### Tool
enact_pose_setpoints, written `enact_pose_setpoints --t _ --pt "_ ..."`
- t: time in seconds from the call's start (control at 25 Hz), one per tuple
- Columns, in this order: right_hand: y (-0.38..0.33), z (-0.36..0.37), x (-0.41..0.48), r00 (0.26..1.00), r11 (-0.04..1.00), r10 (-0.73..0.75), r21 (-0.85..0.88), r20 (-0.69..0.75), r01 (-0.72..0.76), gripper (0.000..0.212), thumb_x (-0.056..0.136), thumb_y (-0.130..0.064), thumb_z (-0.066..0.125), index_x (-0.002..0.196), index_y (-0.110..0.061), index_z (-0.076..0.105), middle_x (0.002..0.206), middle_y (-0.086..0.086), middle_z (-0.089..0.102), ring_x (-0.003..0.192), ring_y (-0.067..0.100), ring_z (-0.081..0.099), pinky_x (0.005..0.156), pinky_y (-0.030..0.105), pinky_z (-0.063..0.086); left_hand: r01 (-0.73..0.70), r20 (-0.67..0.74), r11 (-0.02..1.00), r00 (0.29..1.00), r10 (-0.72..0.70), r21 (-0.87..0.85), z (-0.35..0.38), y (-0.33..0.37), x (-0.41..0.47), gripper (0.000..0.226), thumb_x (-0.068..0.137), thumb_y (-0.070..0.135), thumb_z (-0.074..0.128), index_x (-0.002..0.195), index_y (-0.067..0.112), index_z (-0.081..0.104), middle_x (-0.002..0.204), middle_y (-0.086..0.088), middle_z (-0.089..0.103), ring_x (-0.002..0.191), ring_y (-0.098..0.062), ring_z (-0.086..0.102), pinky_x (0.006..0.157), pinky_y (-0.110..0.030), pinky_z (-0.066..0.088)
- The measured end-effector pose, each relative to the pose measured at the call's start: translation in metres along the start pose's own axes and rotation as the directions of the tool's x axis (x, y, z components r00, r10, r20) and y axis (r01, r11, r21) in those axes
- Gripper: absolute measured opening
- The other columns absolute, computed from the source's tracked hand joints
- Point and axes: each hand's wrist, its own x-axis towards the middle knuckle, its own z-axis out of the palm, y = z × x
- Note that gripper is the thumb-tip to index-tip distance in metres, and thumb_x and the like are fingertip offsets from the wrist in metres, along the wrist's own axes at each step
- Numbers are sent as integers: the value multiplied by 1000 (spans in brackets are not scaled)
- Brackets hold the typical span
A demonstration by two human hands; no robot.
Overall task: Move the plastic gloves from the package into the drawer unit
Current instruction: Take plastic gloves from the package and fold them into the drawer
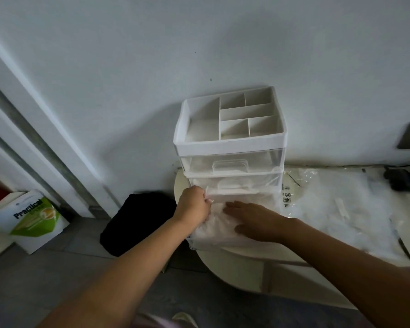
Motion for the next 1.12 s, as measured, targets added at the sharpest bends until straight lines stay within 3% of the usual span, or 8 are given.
enact_pose_setpoints --t 0.24,0.32,0.48,0.56,0.68,0.84,1.0,1.12 --pt "-4 9 14 994 999 -23 -28 -105 20 54 87 -32 60 138 -16 46 145 2 41 132 19 35 111 27 25 -163 -123 771 947 298 615 -25 37 -18 7 94 17 56 91 12 60 97 -6 68 87 -22 66 60 -27 37" --pt "-5 14 19 991 999 -27 -28 -127 23 49 84 -34 63 129 -16 52 135 2 49 125 20 41 109 31 31 -236 -107 764 923 369 601 -17 47 -22 13 95 21 56 99 10 61 98 -5 67 89 -21 64 63 -27 37" --pt "-7 13 20 989 997 -46 -75 -137 36 42 86 -31 58 125 -13 55 132 5 51 121 20 44 111 31 26 -295 135 851 956 262 435 4 41 -20 14 94 8 51 98 3 64 100 -14 65 94 -28 63 68 -29 38" --pt "-6 13 19 993 995 -56 -93 -100 47 49 88 -33 58 133 -14 48 139 5 44 128 21 39 111 30 22 -289 269 881 943 195 374 10 25 -14 17 93 6 51 104 0 62 109 -18 62 102 -31 60 76 -30 41" --pt "0 9 14 1000 998 12 -69 11 -11 62 89 -41 58 143 -23 33 153 1 22 143 24 16 113 50 17 -254 417 889 905 79 381 17 11 -8 45 94 14 53 135 1 40 137 -20 41 127 -32 42 104 -32 33" --pt "14 -4 5 975 985 151 -110 166 -134 78 88 -41 60 150 -31 14 159 0 -2 146 30 -3 111 59 14 -231 508 890 861 -1 393 20 6 -3 81 88 22 64 149 3 14 151 -20 19 139 -32 27 113 -34 28" --pt "13 -16 1 941 935 281 -278 191 -222 87 83 -28 69 150 -17 15 155 17 12 140 40 16 114 47 24 -264 547 856 836 -25 444 22 7 0 78 91 19 58 149 0 8 152 -23 17 138 -33 28 113 -34 28" --pt "11 -16 -2 926 900 359 -306 113 -311 66 85 -18 66 140 -6 33 142 16 38 129 31 40 100 39 43 -232 531 856 845 -58 462 21 9 2 78 92 17 57 149 2 5 153 -20 10 136 -33 31 110 -36 35"
